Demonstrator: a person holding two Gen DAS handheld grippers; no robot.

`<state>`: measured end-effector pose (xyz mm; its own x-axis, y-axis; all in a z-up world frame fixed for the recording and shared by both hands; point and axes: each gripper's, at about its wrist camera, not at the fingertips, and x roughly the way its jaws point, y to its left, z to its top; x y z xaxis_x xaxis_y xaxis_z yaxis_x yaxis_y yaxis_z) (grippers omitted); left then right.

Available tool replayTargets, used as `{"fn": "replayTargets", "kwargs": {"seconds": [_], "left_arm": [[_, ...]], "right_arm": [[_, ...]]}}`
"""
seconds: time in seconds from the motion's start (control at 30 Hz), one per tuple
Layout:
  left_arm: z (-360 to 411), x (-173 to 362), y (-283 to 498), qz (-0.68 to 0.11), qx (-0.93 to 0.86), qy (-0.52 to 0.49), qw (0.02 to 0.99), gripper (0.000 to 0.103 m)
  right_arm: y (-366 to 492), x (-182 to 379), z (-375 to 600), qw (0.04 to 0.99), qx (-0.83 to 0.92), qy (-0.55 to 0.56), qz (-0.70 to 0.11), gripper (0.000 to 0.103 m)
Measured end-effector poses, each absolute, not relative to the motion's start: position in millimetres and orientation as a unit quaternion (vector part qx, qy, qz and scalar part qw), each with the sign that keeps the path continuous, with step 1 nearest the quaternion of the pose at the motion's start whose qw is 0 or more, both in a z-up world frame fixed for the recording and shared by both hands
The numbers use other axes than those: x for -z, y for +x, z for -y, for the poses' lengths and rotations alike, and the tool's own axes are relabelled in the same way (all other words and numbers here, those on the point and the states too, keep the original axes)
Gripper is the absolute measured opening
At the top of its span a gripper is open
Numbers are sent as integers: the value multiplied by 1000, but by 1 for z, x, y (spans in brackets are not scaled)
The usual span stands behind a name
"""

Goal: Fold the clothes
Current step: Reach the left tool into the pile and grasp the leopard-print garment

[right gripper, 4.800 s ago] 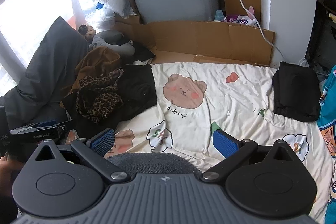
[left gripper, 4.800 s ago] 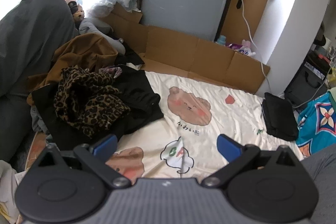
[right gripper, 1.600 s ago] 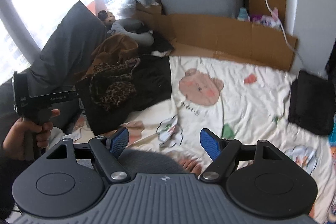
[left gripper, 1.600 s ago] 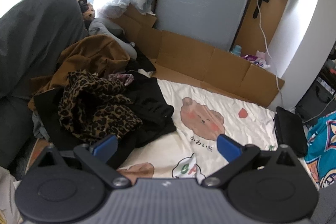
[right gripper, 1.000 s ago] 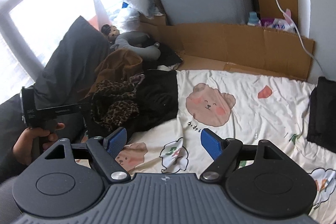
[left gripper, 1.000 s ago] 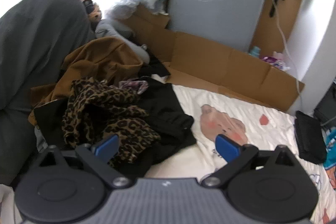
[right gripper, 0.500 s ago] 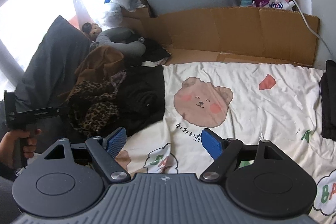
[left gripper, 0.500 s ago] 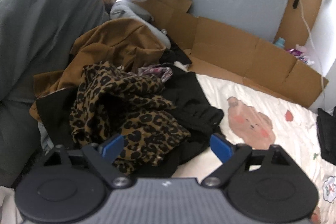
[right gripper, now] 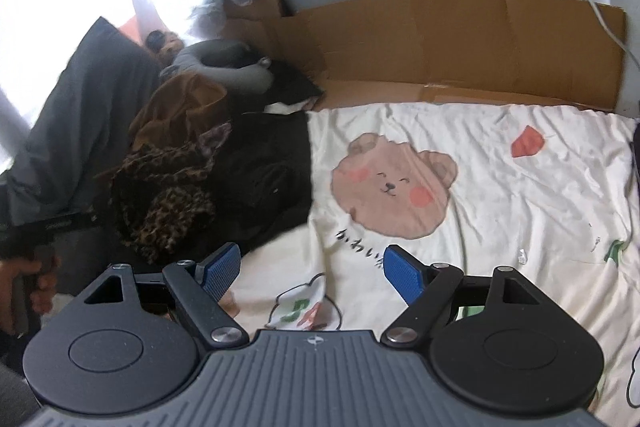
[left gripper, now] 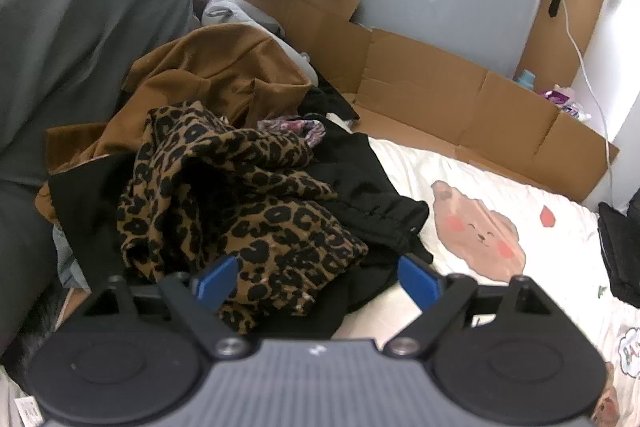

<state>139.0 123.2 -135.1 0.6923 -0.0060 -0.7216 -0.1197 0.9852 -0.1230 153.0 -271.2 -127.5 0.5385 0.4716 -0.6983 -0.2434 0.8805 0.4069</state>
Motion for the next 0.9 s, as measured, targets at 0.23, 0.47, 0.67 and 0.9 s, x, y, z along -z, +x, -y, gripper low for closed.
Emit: {"fn": "replayTargets", "kwargs": {"seconds": [0.23,0.47,0.67,0.9], "left_arm": [[-127,142,138,-393,-38,-91,914,90],[-135,141,134,-389,-45,-88,916,89],[-150,149,136,-394,-69,-83,913,92],[-177,186,154,-423,-116,-70,896,93]], "right_arm": [[151,127,256,879,-200,117,-416,87],[144,129,251,878,-205,105,-420,87],[141,145,253,868,-205,121,-435,87],[142,164,250,858,-196,129,-457,87]]}}
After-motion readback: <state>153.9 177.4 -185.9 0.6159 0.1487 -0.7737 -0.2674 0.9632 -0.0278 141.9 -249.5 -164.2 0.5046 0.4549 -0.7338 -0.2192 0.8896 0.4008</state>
